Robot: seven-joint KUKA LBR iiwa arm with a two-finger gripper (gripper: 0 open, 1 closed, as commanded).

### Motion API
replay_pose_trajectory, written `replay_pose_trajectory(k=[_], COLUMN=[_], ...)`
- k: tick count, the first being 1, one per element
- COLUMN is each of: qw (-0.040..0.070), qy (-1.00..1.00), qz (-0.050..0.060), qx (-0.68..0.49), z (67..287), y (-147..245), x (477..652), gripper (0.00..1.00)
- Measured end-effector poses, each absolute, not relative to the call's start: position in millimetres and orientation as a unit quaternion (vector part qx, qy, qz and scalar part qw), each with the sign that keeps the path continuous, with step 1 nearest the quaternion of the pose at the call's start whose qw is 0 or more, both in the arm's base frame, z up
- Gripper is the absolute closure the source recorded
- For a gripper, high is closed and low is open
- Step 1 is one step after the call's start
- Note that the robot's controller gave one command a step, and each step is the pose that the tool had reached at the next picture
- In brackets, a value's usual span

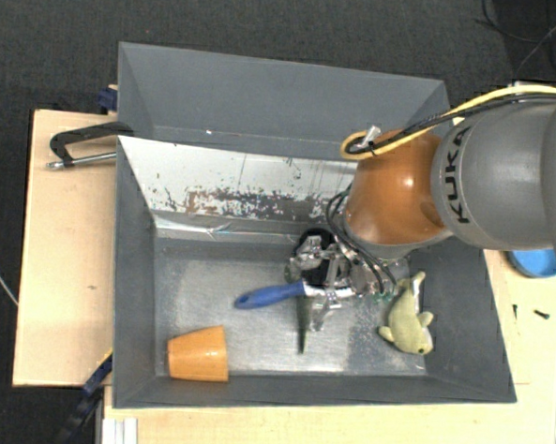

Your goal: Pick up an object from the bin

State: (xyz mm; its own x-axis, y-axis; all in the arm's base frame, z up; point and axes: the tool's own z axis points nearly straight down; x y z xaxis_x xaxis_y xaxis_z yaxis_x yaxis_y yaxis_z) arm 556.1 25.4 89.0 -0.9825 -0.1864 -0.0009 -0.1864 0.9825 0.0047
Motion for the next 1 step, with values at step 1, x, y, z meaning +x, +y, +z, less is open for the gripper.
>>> replay_pose_trajectory(k=[1], qw=[0.006], qy=[0.979], qz=[-0.002], qx=[-0.203], z=[237.9], y=[-44.3], x=[547.0], gripper=[1.00])
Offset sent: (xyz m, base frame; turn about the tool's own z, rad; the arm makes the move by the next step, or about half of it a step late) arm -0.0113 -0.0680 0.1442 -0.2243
